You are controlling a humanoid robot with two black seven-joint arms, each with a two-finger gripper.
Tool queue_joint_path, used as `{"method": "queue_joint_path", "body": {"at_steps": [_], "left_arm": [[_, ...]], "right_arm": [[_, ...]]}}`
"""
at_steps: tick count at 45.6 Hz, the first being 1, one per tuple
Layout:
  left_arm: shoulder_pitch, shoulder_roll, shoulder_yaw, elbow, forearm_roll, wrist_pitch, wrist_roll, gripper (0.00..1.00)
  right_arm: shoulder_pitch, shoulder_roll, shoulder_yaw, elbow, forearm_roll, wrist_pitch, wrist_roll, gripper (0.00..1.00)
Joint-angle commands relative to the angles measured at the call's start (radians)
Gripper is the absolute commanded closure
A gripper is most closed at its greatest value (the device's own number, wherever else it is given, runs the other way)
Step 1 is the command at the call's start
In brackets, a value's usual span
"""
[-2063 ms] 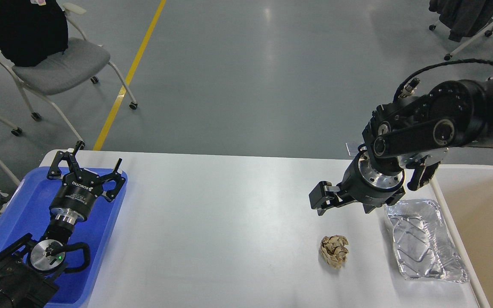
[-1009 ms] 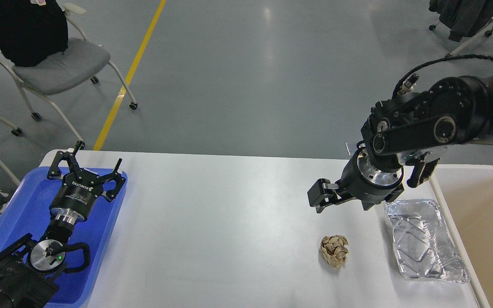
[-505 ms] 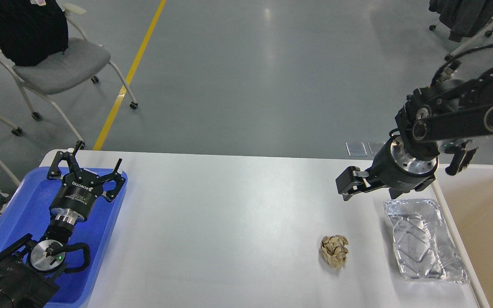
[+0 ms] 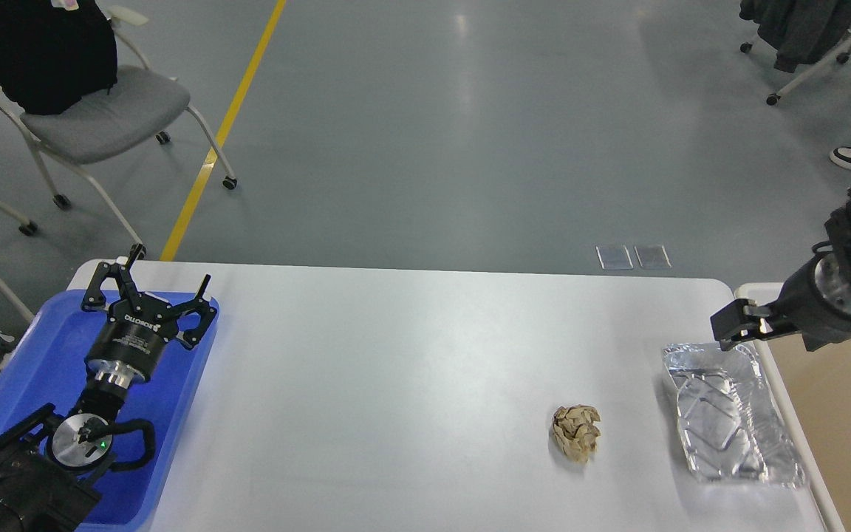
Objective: Tidy desktop
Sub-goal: 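Move the right gripper down to the crumpled silver foil tray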
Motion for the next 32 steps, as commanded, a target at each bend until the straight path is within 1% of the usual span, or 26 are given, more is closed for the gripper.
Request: {"method": "queue_joint_path", "body": {"at_steps": [1, 8, 18, 22, 28, 32], "left_arm": [[0.000, 0.000, 0.000, 0.000, 0.000, 0.000, 0.000, 0.01], [0.000, 0.000, 0.000, 0.000, 0.000, 0.000, 0.000, 0.01], [0.000, 0.000, 0.000, 0.000, 0.000, 0.000, 0.000, 0.01], [0.000, 0.000, 0.000, 0.000, 0.000, 0.000, 0.000, 0.01], [0.000, 0.000, 0.000, 0.000, 0.000, 0.000, 0.000, 0.01], [0.000, 0.000, 0.000, 0.000, 0.000, 0.000, 0.000, 0.01]], "right_arm": [[-0.200, -0.135, 0.111, -0.134, -0.161, -0.001, 0.002, 0.00], [-0.381, -0.146, 0.244, -0.270, -0.181, -0.001, 0.003, 0.00], [-0.561, -0.132, 0.352, -0.407, -0.241, -0.007, 0.009, 0.00], [-0.609, -0.126, 0.381, -0.442, -0.264, -0.013, 0.011, 0.00], [-0.676, -0.077, 0.389, -0.502, -0.270, -0.067, 0.026, 0.00], [-0.711, -0.052, 0.392, -0.537, -0.269, -0.079, 0.038, 0.00]]}}
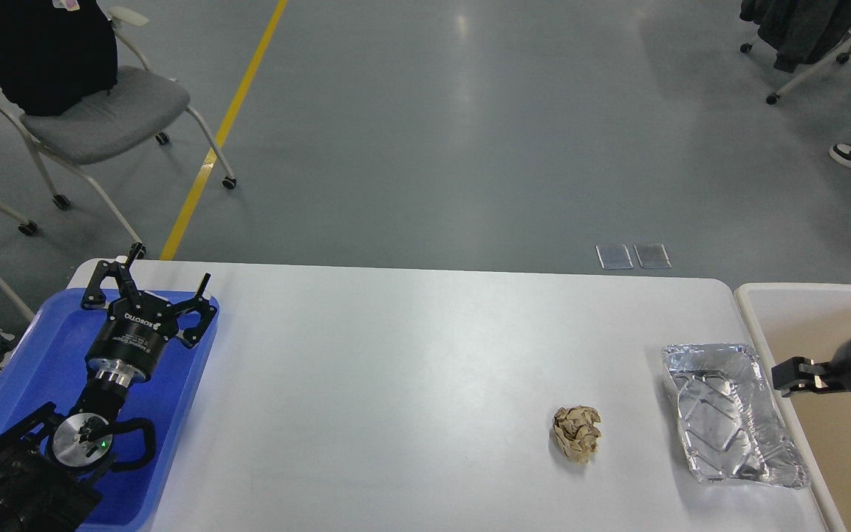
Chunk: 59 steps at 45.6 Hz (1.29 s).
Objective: Tidy desktop
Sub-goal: 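Move the right gripper down to the crumpled silver foil tray, then close the right gripper on the edge of the foil tray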
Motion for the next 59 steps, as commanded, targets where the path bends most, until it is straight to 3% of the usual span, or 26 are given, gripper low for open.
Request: {"method": "queue_joint_path", "body": {"at_steps": [1, 21, 49, 59], "left_arm": [[0.000, 0.000, 0.000, 0.000, 0.000, 0.000, 0.000, 0.01], [0.000, 0.000, 0.000, 0.000, 0.000, 0.000, 0.000, 0.01], [0.000, 0.000, 0.000, 0.000, 0.000, 0.000, 0.000, 0.01], [0.000, 0.000, 0.000, 0.000, 0.000, 0.000, 0.000, 0.01]], "right_arm": [[-0.142, 0.056, 0.048, -0.120, -0.028, -0.048, 0.025, 0.00], [-0.279, 0.182, 0.086, -0.234, -0.028, -0.122, 0.035, 0.00], [-0.343, 0.221, 0.086, -0.337, -0.052, -0.180, 0.035, 0.01], [-0.345, 0.225, 0.086, -0.337, -0.056, -0.182, 0.038, 0.08]]}}
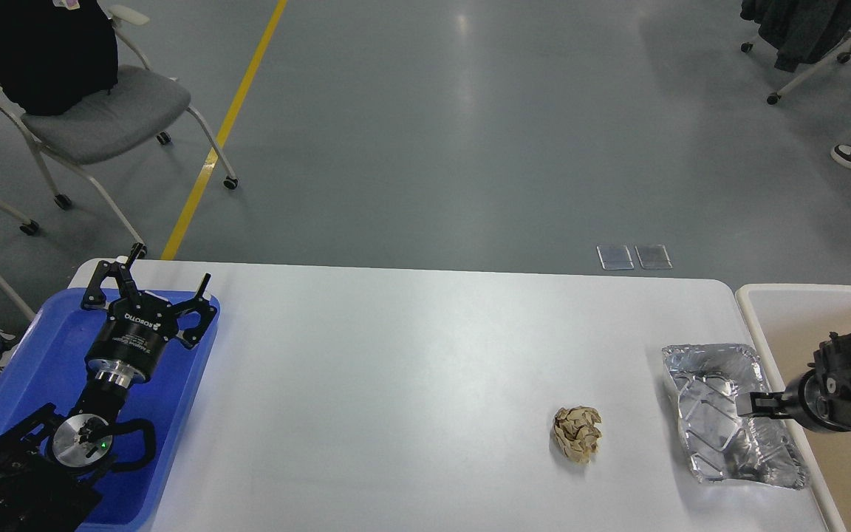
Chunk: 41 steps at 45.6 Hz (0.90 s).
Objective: Tidy desktop
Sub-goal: 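Close the right gripper on the edge of the foil tray, then lift the foil tray with the right gripper and carry it toward the bin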
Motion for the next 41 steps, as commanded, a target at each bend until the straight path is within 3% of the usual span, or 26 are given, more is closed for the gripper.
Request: {"method": "queue_joint_path", "body": {"at_steps": [1, 11, 15, 22, 41], "left_arm": [[0.000, 0.000, 0.000, 0.000, 0.000, 0.000, 0.000, 0.01], [0.000, 0.000, 0.000, 0.000, 0.000, 0.000, 0.000, 0.01], [0.000, 0.000, 0.000, 0.000, 0.000, 0.000, 0.000, 0.01], [0.000, 0.000, 0.000, 0.000, 0.000, 0.000, 0.000, 0.01], [0.000, 0.000, 0.000, 0.000, 0.000, 0.000, 0.000, 0.01]], "right_arm": [[-0.009, 0.006, 0.000, -0.011, -0.010, -0.008, 0.007, 0.10], [-0.013, 0.008, 0.000, -0.011, -0.016, -0.032, 0.044, 0.35], [-0.014, 0.008, -0.001, -0.011, -0.018, -0.032, 0.059, 0.64], [-0.031, 0.008, -0.003, -0.009, -0.048, -0.032, 0.065, 1.00], [-0.034, 0.008, -0.001, -0.009, -0.053, -0.037, 0.087, 1.00]]}}
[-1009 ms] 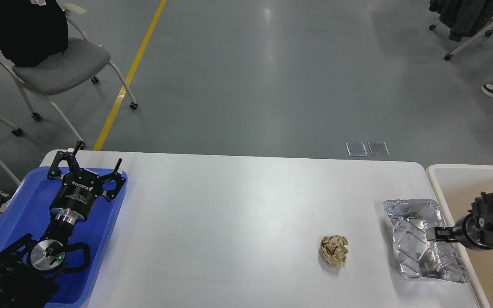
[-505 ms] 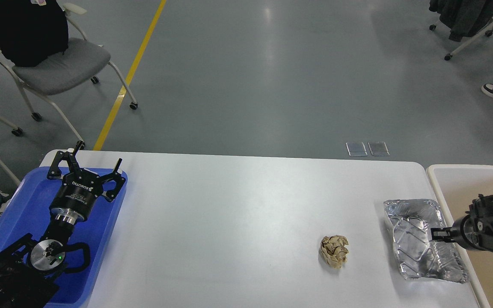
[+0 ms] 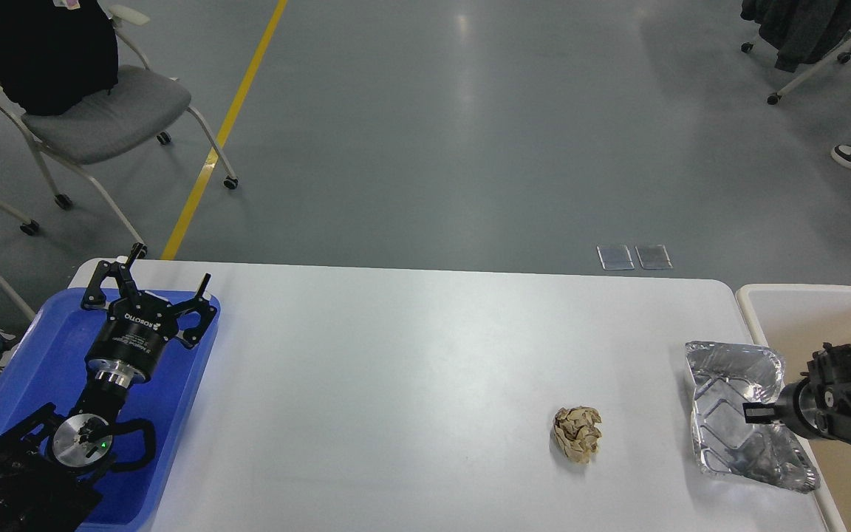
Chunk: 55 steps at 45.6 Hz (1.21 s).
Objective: Tidy desktop
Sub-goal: 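Lift the foil tray with the right gripper and carry it toward the bin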
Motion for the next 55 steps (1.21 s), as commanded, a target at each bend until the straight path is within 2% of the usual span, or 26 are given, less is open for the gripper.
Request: {"method": "queue_joint_path", "body": {"at_steps": [1, 11, 20, 41, 55], "left_arm": [[0.000, 0.000, 0.000, 0.000, 0.000, 0.000, 0.000, 0.01], [0.000, 0.000, 0.000, 0.000, 0.000, 0.001, 0.000, 0.01], [0.000, 0.000, 0.000, 0.000, 0.000, 0.000, 0.002, 0.01], [0.000, 0.000, 0.000, 0.000, 0.000, 0.000, 0.003, 0.01], [0.000, 0.002, 0.000, 0.000, 0.000, 0.000, 0.003, 0.01]], "right_arm": [[-0.004, 0.000, 0.000, 0.000, -0.005, -0.002, 0.013, 1.00], [0.012, -0.009, 0.003, 0.010, 0.003, 0.001, 0.014, 1.00], [0.080, -0.063, 0.011, 0.051, 0.008, 0.030, 0.048, 1.00], [0.426, -0.271, -0.006, 0.280, -0.038, 0.225, 0.048, 1.00], [0.651, -0.383, -0.007, 0.346, -0.112, 0.410, 0.048, 1.00]]}}
